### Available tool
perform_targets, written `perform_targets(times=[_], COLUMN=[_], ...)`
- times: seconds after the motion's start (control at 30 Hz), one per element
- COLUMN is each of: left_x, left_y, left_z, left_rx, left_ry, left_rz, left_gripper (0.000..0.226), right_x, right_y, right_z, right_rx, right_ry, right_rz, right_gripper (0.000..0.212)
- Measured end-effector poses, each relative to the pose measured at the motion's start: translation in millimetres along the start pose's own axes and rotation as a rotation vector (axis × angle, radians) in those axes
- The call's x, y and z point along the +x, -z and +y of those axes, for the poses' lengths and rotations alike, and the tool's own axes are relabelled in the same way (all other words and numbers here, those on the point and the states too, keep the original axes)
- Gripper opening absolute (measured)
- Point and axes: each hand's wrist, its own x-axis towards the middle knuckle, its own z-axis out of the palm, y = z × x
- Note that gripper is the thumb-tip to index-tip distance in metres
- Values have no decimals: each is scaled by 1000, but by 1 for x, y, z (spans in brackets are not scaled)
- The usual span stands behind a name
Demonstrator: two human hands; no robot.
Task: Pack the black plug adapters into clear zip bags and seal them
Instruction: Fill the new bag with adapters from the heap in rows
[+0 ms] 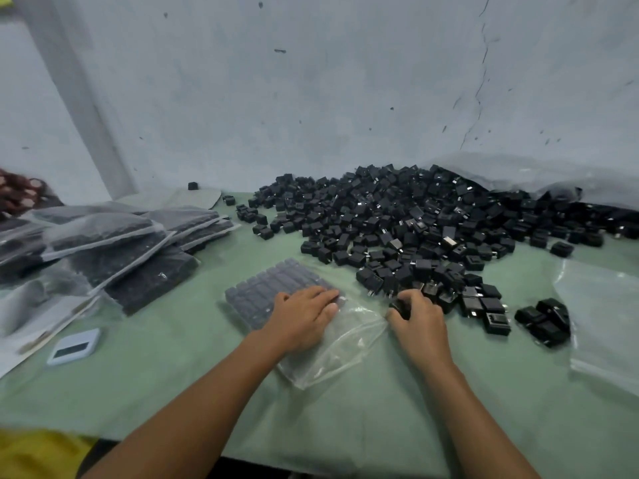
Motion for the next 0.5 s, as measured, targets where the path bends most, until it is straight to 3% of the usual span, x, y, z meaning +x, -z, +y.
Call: perform_targets(times=[0.07,0.17,0.3,0.5], left_x=[-10,-39,-85,-110], left_y=[8,10,-6,-24], left_z=[2,6,11,15], left_rx=[-53,-116,-99,-151], left_ry=[-24,-60,-140,-82], left_rz=[22,232,415,464], left_gripper=[47,41,39,28], right_x=[-9,-24,-44,-74], right_y=[4,12,21,23], right_z=[-1,-1,-1,-10], right_rx=[54,118,256,238], right_ry=[-7,-10,-29,66], right_rz=[38,61,43,9], right_gripper=[28,42,36,35])
